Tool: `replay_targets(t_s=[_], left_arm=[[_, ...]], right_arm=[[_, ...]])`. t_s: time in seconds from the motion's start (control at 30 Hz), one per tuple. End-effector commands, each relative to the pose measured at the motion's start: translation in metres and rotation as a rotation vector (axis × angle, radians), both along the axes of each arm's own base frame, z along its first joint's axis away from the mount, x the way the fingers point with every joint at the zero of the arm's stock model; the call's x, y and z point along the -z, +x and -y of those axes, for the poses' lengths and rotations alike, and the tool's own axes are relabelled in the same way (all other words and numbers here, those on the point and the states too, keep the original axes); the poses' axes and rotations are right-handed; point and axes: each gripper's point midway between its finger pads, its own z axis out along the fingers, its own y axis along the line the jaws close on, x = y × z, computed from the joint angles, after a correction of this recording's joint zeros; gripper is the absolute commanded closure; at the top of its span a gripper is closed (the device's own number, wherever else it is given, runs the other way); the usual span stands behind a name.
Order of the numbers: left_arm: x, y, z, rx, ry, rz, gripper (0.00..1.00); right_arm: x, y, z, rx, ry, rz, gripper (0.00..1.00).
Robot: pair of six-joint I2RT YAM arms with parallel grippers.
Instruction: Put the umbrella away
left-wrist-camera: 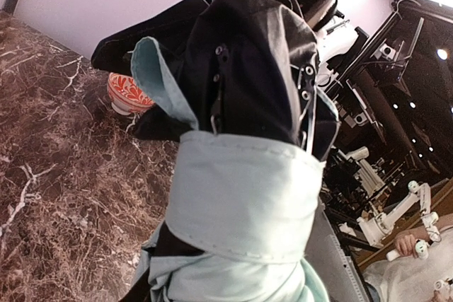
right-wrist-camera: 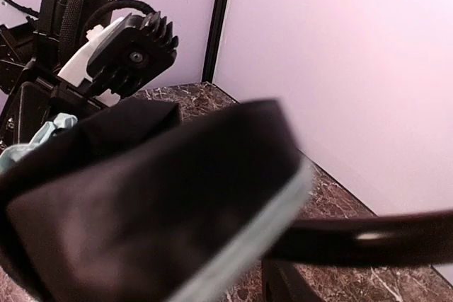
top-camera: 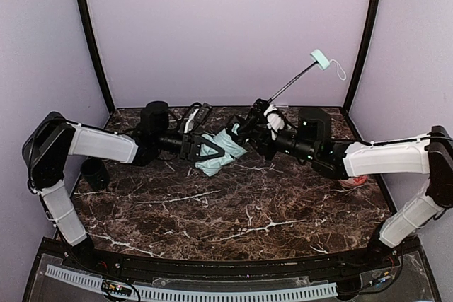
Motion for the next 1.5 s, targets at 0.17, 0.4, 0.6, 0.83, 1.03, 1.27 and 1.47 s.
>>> replay_targets(t_s=[0.17, 0.4, 0.6, 0.83, 1.03, 1.27, 1.47], left_arm=[[-0.031, 0.007, -0.006, -0.097, 0.029, 0.209, 1.00], [-0.045, 0.027, -0.013, -0.252, 0.076, 0.338, 1.00], [-0.041, 0.031, -0.018, -0.279, 0.139, 0.383, 1.00], [-0.042, 0.007, -0.001, -0.181, 0.131, 0.387, 1.00], [-0.034, -0.001, 0.000, -0.133, 0.136, 0.373, 1.00], [-0.022, 0.005, -0.010, -0.187, 0.223, 0.401, 1.00], [-0.021, 0.031, -0.028, -0.272, 0.329, 0.475, 1.00]], right_arm=[[0.016, -0.008, 0.019, 0.003, -0.019, -0.094, 0.57], [0.054, -0.047, 0.041, -0.038, -0.045, -0.274, 0.60], [0.004, -0.076, -0.006, -0.217, 0.077, -0.167, 0.78], [-0.022, -0.027, -0.046, -0.108, 0.060, -0.040, 0.89], [-0.017, 0.005, -0.061, -0.041, -0.012, -0.002, 0.94], [-0.004, 0.040, -0.019, 0.171, -0.078, -0.058, 0.94], [0.040, 0.042, 0.074, 0.411, -0.171, -0.240, 0.85]])
